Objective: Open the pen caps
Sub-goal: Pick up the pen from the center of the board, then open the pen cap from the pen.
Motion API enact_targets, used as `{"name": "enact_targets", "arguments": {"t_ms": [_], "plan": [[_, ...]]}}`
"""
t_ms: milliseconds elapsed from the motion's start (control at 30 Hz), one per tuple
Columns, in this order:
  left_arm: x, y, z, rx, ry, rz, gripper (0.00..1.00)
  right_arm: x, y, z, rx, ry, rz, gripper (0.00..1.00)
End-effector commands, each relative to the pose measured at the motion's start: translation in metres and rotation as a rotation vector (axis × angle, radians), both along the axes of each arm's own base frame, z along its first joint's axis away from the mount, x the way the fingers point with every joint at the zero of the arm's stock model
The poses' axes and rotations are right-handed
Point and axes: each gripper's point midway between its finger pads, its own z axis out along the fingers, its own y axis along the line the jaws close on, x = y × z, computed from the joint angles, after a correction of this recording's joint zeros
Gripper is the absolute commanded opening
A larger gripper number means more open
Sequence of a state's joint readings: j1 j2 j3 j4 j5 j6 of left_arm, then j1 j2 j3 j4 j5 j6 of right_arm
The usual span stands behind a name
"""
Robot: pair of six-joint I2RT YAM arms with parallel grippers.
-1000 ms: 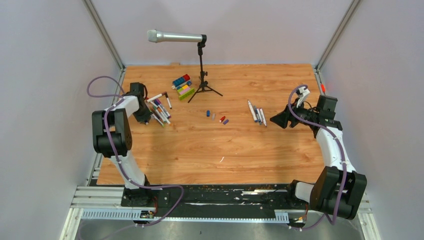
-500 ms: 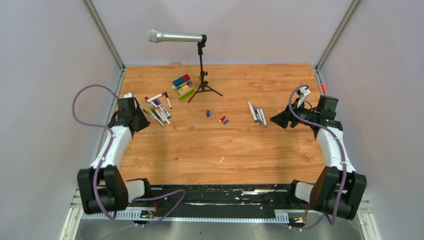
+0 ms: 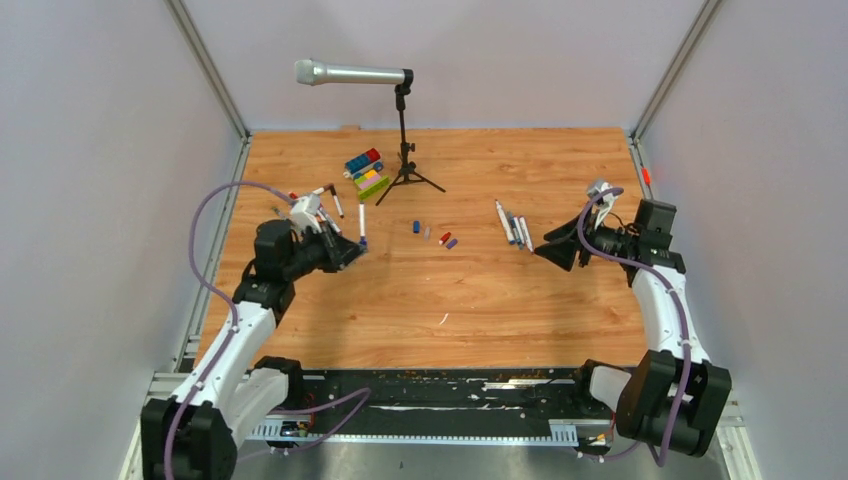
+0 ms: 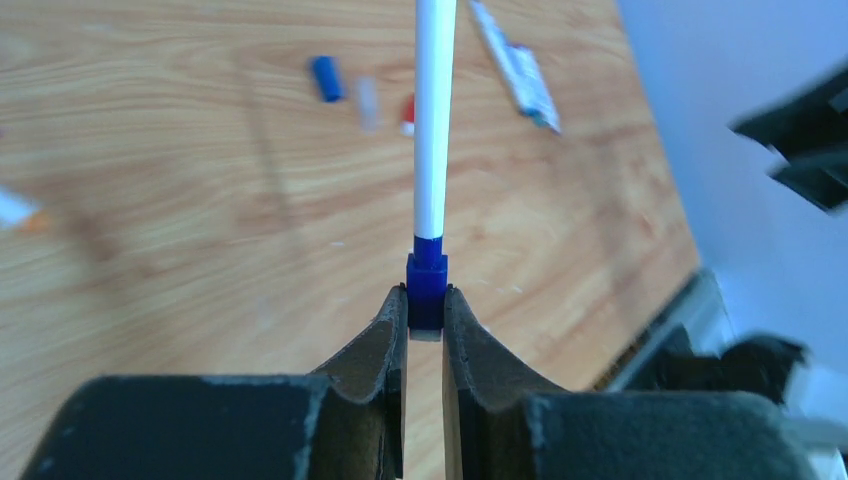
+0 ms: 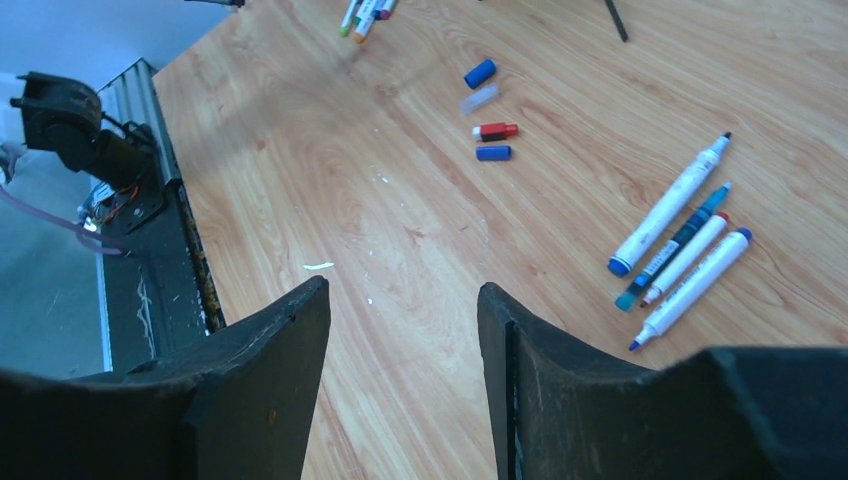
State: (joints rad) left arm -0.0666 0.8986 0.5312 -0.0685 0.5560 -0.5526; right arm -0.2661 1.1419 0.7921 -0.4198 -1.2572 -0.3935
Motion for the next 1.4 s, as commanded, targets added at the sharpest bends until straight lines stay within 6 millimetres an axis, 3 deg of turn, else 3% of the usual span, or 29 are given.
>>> {"name": "enact_targets", "arguments": {"t_ms": [0,200,333,567,733,800,933,1367], "plan": [[-0.016,-0.057,0.047,-0.1,-0.193,-0.192,0.0,-0.025,0.015,0.016,0.056,-0.153,0.151,0.57],[-0.034,-0.114,0.059,-0.15,-0.287,-0.317,0.0,-0.048,0.028,0.021,0.073,-0.286,0.254,0.66],[-0.042,-0.15,0.062,-0.128,-0.32,-0.39,0.0,-0.054,0.039,0.023,0.076,-0.285,0.303,0.68],[-0.055,-0.209,0.062,-0.097,-0.347,-0.501,0.0,-0.063,0.068,0.032,0.088,-0.154,0.406,0.68],[-0.062,-0.239,0.061,-0.097,-0.349,-0.546,0.0,-0.047,0.077,0.043,0.121,0.051,0.322,0.68],[-0.064,-0.246,0.061,-0.095,-0.349,-0.553,0.0,-0.038,0.077,0.048,0.15,0.122,0.262,0.68],[-0.069,-0.257,0.061,-0.102,-0.348,-0.564,0.0,-0.039,0.09,0.054,0.197,0.246,0.263,0.67],[-0.078,-0.275,0.062,-0.112,-0.345,-0.592,0.0,-0.045,0.111,0.04,0.253,0.395,0.24,0.54]]}}
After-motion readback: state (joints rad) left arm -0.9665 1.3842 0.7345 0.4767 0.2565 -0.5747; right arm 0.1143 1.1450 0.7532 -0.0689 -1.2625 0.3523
